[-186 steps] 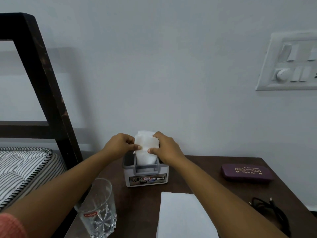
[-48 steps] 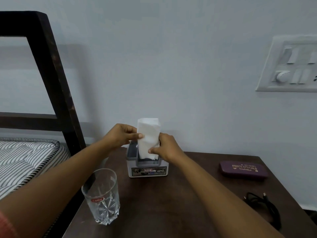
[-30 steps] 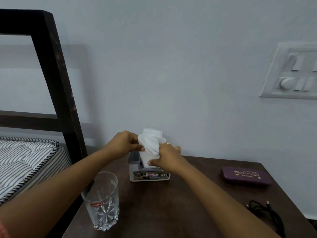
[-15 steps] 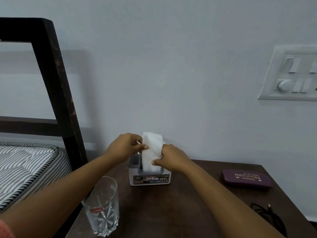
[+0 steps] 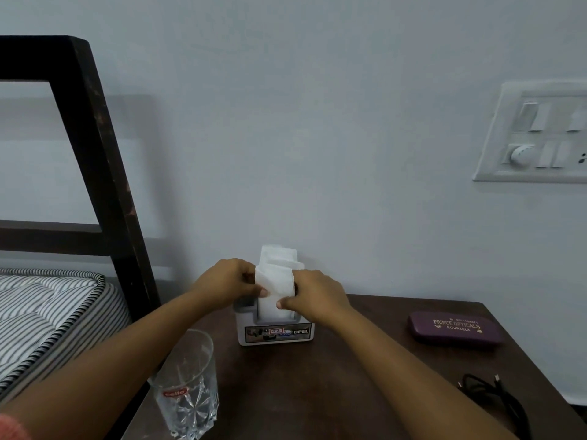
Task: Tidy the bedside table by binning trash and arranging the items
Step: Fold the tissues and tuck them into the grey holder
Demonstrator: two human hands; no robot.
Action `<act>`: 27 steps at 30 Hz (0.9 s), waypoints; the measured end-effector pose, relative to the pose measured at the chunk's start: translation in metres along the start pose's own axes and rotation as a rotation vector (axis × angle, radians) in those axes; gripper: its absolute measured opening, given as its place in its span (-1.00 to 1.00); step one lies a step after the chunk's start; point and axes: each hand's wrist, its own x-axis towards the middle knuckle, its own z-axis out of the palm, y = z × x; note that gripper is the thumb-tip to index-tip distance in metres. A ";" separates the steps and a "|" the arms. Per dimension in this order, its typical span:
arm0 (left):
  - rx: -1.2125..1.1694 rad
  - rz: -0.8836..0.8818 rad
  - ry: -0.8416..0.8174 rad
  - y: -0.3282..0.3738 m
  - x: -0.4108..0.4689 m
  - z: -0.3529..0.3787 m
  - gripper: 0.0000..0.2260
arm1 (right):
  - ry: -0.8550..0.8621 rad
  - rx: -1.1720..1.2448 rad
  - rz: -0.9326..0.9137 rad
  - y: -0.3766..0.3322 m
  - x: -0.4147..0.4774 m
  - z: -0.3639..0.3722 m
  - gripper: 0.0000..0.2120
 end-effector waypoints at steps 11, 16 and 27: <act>-0.032 -0.018 -0.006 0.003 0.001 0.001 -0.85 | 0.070 0.177 0.082 0.002 0.006 0.000 -0.61; -0.197 -0.057 0.011 -0.003 -0.005 0.004 -0.93 | 0.304 0.444 0.089 0.006 -0.003 0.012 -0.79; -0.638 -0.399 -0.324 -0.018 -0.017 -0.012 -0.79 | 0.198 0.891 0.259 0.026 -0.054 0.053 -0.52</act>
